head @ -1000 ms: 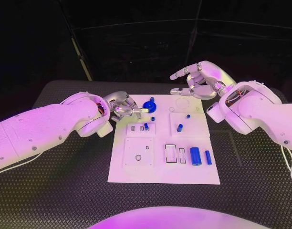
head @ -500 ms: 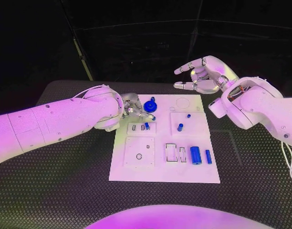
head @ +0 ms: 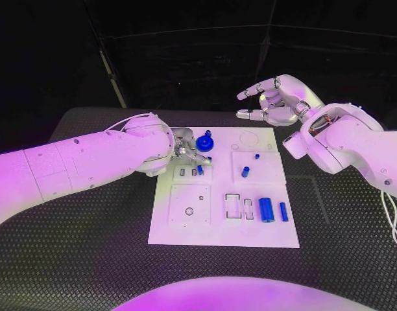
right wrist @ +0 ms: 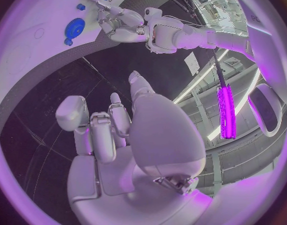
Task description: Assemble the parts on the task board
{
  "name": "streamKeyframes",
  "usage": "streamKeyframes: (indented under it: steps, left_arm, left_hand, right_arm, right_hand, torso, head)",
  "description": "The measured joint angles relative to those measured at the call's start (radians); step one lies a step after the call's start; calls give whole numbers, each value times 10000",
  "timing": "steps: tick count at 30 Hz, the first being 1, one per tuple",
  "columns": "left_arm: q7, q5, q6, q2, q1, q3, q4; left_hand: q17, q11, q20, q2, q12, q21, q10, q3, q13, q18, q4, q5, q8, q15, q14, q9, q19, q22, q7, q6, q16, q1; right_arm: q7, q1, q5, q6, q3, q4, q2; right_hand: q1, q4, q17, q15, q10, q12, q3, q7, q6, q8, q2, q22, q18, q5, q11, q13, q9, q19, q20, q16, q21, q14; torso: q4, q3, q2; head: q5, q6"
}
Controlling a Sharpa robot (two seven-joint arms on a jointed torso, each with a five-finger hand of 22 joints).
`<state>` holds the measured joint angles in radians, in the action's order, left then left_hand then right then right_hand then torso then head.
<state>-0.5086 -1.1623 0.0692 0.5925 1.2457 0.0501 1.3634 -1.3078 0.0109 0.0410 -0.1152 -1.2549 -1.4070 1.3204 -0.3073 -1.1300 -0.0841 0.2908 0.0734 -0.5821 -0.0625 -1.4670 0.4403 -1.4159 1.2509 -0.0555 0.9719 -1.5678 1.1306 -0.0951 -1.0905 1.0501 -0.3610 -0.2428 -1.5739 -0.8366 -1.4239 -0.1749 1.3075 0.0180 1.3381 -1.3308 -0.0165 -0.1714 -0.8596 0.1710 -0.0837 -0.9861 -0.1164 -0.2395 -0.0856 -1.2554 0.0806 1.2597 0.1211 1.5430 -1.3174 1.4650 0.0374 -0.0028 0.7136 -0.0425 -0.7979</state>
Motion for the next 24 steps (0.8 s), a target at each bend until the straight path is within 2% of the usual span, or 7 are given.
streamKeyframes:
  steps: [3,24]
  left_arm:
    - [-24,-34,110,-40,5,1,-5]
    - [-85,-123,663,-140,16,2,12]
  left_hand:
    - [1,0,0,0,0,0,0,0,-27,153,0,0,-39,0,0,15,0,28,0,0,0,0]
    - [2,36,0,-96,-87,1,36,32,-108,152,-32,0,-233,1,0,234,1,66,32,-39,0,199]
  right_arm:
    - [14,0,-4,1,0,28,17]
    - [86,0,-17,23,0,202,99]
  right_hand:
    - [0,11,0,0,0,0,-11,0,0,-1,0,13,0,0,0,7,-5,0,0,0,0,0]
    - [55,-18,-1,0,0,0,-39,0,0,-3,55,11,1,-51,0,5,-15,0,1,0,0,0]
  torso:
    - [-1,-3,1]
    - [-4,-14,4]
  head:
    - [1,-9]
    - [-21,-53]
